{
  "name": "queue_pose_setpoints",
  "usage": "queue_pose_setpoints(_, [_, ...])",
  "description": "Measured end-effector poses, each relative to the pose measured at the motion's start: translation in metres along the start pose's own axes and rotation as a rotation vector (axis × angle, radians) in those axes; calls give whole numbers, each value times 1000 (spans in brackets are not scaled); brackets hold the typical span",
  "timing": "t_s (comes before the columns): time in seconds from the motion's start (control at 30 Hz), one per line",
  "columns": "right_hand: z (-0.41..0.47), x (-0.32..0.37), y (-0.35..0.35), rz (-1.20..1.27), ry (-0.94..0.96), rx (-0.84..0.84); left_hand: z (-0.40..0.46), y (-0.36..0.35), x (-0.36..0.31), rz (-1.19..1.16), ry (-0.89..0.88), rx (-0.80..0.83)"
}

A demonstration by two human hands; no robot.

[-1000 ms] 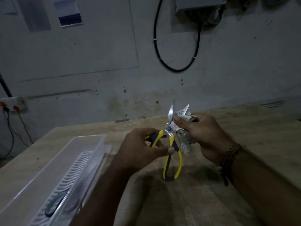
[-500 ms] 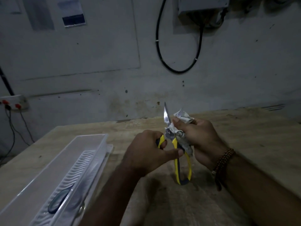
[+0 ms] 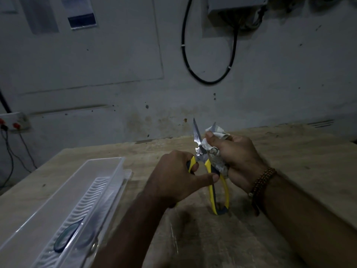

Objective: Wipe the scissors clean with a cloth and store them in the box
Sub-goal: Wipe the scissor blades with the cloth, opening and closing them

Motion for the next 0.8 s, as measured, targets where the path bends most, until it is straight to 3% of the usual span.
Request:
queue_pose_setpoints(0.5, [16, 7, 8, -24, 43, -71, -3, -1, -8, 57, 6, 31])
queue_pose_setpoints(0.67, [52, 74, 59, 27, 206, -251, -17, -6, -9, -137, -24, 90])
queue_pose_setpoints(0.8, [42, 99, 72, -84, 296, -229, -17, -7, -3, -158, 6, 71])
Point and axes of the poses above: each hand's wrist, its own z-axis towards the middle knuckle, its own y-axis out of the back of the hand, x = y × z, the point moved 9 cm from there along z, towards the middle knuckle, and after that the axes turned 11 degrees about z, right-handed, at the moved point
